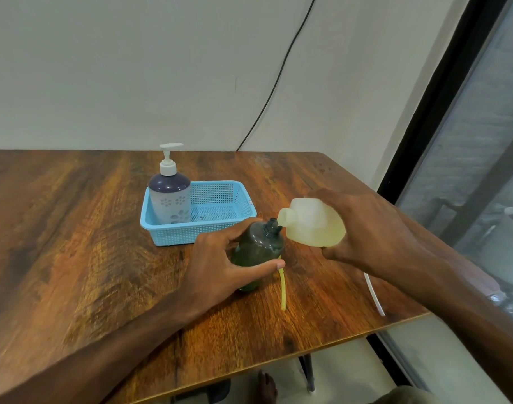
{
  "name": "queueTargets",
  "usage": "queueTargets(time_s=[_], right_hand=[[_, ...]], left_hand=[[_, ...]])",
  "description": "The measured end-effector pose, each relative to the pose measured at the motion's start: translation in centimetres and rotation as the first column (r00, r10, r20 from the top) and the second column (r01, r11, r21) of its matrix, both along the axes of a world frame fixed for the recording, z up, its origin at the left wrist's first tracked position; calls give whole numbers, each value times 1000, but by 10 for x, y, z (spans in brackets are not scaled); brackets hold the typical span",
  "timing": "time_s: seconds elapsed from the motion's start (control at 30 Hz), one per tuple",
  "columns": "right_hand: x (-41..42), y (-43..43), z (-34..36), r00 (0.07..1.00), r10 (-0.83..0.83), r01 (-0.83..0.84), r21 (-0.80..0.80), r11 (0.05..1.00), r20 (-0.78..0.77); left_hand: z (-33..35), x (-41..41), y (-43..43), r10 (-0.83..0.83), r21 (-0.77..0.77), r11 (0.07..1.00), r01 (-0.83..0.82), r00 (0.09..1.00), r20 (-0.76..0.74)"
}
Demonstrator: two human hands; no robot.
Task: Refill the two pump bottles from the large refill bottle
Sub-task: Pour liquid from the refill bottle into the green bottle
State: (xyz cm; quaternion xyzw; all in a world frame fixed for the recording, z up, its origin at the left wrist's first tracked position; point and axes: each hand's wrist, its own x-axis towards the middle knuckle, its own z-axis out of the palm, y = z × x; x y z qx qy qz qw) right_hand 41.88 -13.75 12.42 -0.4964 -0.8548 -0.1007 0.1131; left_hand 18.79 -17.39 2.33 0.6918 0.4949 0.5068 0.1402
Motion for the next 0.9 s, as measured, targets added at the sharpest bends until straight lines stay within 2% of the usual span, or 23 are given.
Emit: queueTargets(time_s=[0.9], right_hand=[[-1, -1, 3, 1000, 19, -20, 3, 1000, 1]], left_hand=[[1, 0, -2, -7, 19, 1000, 7, 1000, -5]])
